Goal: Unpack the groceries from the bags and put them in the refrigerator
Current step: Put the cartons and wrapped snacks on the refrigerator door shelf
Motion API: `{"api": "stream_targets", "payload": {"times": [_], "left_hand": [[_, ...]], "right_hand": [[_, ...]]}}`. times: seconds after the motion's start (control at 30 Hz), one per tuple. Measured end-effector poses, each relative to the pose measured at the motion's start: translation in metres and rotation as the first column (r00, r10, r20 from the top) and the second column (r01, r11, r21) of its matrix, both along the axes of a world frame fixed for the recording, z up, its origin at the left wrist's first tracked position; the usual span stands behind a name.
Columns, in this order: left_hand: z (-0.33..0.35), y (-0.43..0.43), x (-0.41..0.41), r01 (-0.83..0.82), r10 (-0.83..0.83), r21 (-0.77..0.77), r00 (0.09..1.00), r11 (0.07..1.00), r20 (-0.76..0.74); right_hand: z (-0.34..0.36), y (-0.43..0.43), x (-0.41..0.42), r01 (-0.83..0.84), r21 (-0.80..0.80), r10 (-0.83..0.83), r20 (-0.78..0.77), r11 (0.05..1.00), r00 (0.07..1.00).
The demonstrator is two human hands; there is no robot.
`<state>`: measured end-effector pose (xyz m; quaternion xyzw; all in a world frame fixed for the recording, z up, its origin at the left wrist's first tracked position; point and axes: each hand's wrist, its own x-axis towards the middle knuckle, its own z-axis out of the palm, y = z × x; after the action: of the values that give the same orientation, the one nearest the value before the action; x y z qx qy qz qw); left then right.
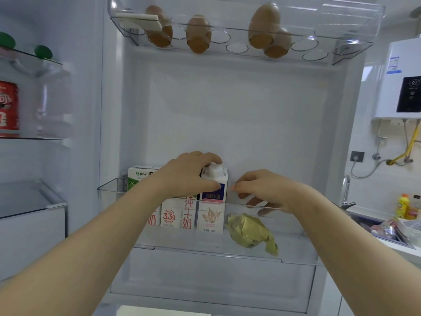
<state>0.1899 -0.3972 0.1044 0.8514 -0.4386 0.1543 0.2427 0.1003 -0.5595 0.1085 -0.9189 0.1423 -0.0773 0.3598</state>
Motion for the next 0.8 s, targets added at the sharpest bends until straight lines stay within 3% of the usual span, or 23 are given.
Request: {"api": "stream_targets", "payload": {"times": [0.1, 0.2, 0.3, 0.6, 0.8], "left_hand": [[0.002, 0.001, -0.001, 0.016, -0.018, -0.056, 1.000, 0.998, -0.025], [0.004, 0.001, -0.005, 0.007, -0.006, -0.140, 1.000, 0.990, 0.011], [0.006, 0.000, -0.015, 0.013, 0.002, -0.256, 0.998, 0.967, 0.060], [0.005, -0.042, -0.063, 0.083, -0.027, -0.279, 0.980, 0.957, 0.198], [-0.004, -0.077, -0.103, 0.219, -0.121, -0.293, 0.940, 0.931, 0.319]], "right_hand": [[-0.001, 0.001, 0.000, 0.040, -0.036, -0.033, 0.165, 0.999, 0.986], [-0.002, 0.002, -0.004, 0.089, -0.089, -0.049, 0.380, 0.992, 0.924], [-0.002, 0.001, -0.014, 0.125, -0.128, -0.046, 0.497, 0.984, 0.866], [-0.006, -0.015, -0.070, 0.304, -0.179, -0.142, 0.598, 0.936, 0.789], [-0.016, -0.029, -0.128, 0.488, -0.260, -0.226, 0.646, 0.833, 0.729]]}}
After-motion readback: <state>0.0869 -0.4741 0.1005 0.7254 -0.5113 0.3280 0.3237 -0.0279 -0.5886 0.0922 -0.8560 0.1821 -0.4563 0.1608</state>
